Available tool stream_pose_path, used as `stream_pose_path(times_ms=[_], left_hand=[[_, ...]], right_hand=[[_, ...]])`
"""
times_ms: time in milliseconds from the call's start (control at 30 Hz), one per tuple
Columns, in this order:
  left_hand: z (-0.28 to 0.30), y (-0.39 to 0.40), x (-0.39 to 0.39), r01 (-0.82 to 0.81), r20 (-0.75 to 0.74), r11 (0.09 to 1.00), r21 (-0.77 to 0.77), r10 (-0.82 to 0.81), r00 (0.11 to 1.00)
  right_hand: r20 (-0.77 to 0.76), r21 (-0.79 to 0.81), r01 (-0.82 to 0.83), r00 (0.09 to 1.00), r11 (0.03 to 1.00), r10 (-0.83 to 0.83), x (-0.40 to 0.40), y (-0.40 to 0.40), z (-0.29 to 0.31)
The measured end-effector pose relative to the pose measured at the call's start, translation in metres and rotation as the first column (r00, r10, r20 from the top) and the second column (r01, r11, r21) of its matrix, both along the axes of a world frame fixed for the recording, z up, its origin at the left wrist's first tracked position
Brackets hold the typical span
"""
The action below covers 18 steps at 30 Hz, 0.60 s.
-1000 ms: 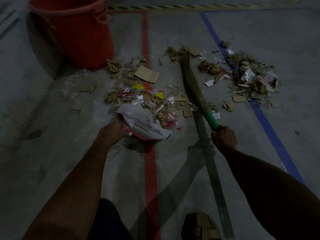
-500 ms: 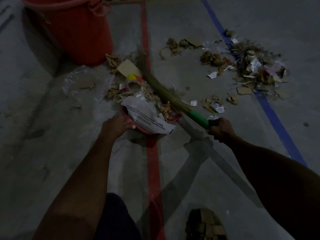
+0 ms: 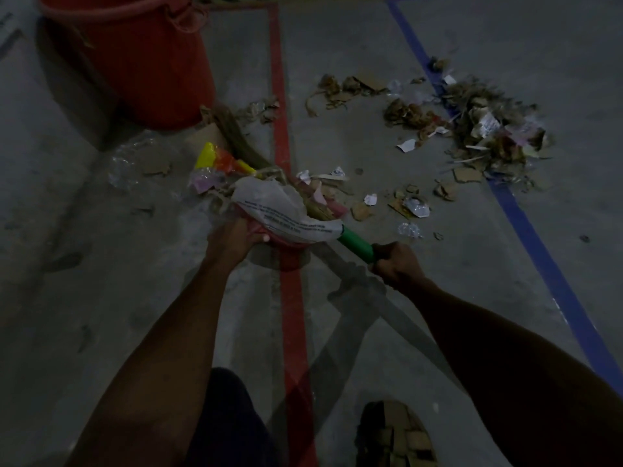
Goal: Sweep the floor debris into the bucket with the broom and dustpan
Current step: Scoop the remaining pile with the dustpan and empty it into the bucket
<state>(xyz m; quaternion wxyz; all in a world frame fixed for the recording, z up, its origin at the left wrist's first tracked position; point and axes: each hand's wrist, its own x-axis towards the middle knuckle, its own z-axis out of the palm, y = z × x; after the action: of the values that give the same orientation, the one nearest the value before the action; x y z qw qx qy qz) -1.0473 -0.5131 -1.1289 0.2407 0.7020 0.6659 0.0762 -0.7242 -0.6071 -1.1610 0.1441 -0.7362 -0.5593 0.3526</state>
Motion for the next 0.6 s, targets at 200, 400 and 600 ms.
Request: stream_pose_path(times_ms=[200, 400, 600], left_hand=[[0.008, 0.000, 0.005, -0.017, 0.106, 0.998, 0.063, 0.010, 0.994], [0.013, -0.001, 0.004, -0.053, 0.212, 0.998, 0.045, 0.042, 0.976], [0.027, -0.005, 0.013, -0.154, 0.260, 0.986, 0.061, 0.133, 0.956]], right_hand=[[0.008, 0.053, -0.001, 1.000, 0.999, 0.001, -0.008, 0.002, 0.011], [0.007, 0.084, -0.002, 1.000, 0.996, 0.002, -0.006, 0.002, 0.025], [0.001, 0.137, 0.007, 1.000, 0.991, -0.007, -0.015, 0.003, 0.048]])
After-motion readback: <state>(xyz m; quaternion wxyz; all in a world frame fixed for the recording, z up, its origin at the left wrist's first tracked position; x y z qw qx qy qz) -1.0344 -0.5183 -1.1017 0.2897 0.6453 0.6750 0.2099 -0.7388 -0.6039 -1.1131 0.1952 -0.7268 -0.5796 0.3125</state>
